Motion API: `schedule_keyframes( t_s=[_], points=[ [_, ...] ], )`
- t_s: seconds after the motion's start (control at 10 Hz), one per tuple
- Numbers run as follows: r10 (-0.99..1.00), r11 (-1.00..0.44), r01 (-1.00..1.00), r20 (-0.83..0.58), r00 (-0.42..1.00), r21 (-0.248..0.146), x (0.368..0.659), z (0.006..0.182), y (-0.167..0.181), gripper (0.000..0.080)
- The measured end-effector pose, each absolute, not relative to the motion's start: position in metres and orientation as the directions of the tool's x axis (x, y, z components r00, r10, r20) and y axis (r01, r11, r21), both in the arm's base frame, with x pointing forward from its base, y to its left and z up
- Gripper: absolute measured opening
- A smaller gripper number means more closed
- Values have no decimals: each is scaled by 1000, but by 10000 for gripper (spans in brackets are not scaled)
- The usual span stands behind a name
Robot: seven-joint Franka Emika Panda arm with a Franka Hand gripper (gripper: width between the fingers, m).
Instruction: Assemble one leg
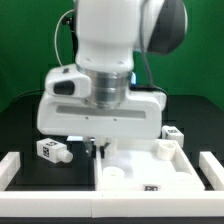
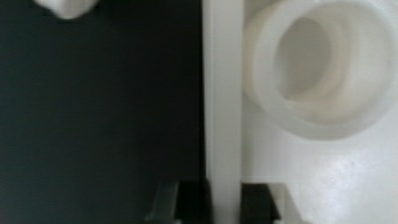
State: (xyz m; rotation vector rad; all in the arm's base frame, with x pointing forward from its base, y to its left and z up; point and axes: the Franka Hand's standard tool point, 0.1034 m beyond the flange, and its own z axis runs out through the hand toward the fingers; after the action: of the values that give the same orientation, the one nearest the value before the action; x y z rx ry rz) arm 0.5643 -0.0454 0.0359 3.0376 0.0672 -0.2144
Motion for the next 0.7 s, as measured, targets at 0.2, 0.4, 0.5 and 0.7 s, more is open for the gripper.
schedule_keyframes(
  t_s=[0.2, 0.4, 0.5, 0.7],
  points=[
    [-10, -996, 5, -160, 987, 94, 567, 34, -28, 54],
    [-49, -994, -30, -175, 983, 109, 566, 22, -20, 54],
    [-53, -993, -33, -172, 984, 112, 566, 20, -20, 58],
    [-54, -993, -35, -165, 985, 114, 566, 15, -20, 61]
  ],
)
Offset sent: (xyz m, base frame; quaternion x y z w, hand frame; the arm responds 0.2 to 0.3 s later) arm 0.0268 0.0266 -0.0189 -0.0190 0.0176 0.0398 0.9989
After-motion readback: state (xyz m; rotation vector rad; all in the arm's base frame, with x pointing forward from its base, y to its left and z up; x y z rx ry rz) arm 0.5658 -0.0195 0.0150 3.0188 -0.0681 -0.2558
